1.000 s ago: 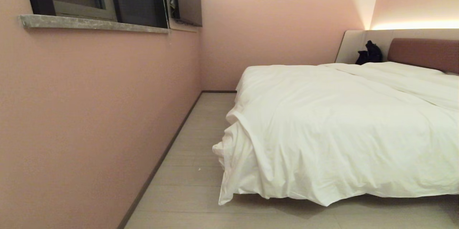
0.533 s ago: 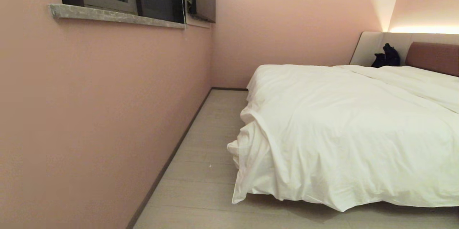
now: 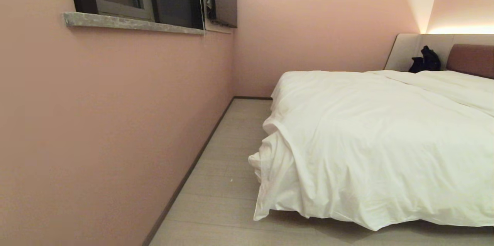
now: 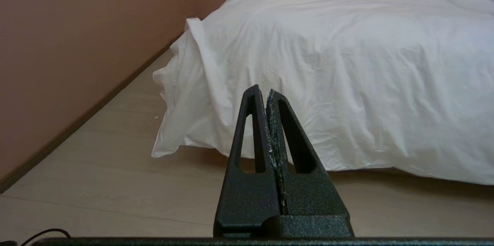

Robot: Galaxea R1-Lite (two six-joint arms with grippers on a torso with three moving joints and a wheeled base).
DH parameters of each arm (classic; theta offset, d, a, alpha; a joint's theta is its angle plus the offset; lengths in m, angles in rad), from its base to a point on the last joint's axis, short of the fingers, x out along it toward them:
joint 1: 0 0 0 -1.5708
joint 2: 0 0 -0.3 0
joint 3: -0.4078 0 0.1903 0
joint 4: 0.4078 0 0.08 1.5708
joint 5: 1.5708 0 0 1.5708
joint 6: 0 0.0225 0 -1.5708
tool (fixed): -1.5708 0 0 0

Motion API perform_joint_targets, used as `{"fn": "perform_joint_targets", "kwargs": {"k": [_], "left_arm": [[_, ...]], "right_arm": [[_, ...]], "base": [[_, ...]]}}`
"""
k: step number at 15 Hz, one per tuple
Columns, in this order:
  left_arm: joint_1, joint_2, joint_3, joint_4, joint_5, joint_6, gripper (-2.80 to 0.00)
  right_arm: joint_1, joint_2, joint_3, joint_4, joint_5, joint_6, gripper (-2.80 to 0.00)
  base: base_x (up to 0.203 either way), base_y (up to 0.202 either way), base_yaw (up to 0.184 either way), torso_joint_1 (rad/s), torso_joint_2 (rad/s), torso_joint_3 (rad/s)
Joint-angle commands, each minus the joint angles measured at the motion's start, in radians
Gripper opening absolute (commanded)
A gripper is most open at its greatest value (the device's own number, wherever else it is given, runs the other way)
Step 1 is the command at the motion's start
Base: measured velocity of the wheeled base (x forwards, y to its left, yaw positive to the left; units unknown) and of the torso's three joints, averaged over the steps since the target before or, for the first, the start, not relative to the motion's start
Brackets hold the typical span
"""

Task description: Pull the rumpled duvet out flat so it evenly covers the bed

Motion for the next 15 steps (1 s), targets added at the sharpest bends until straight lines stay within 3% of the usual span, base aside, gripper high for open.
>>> {"fn": "perform_joint_targets", "kwargs": {"k": [1, 15], "left_arm": [[0.001, 0.002, 0.001, 0.000, 0.000, 0.000, -2.80], [0.001, 0.000, 0.001, 0.000, -0.002, 0.006, -2.80]], "right_arm": [[0.001, 0.001, 0.000, 0.002, 0.000, 0.000, -2.80], [0.001, 0.001, 0.000, 0.002, 0.000, 0.000, -2.80]], "base": [[0.000, 0.000, 0.000, 0.000, 0.00, 0.000], [0.000, 0.000, 0.000, 0.000, 0.00, 0.000]]}}
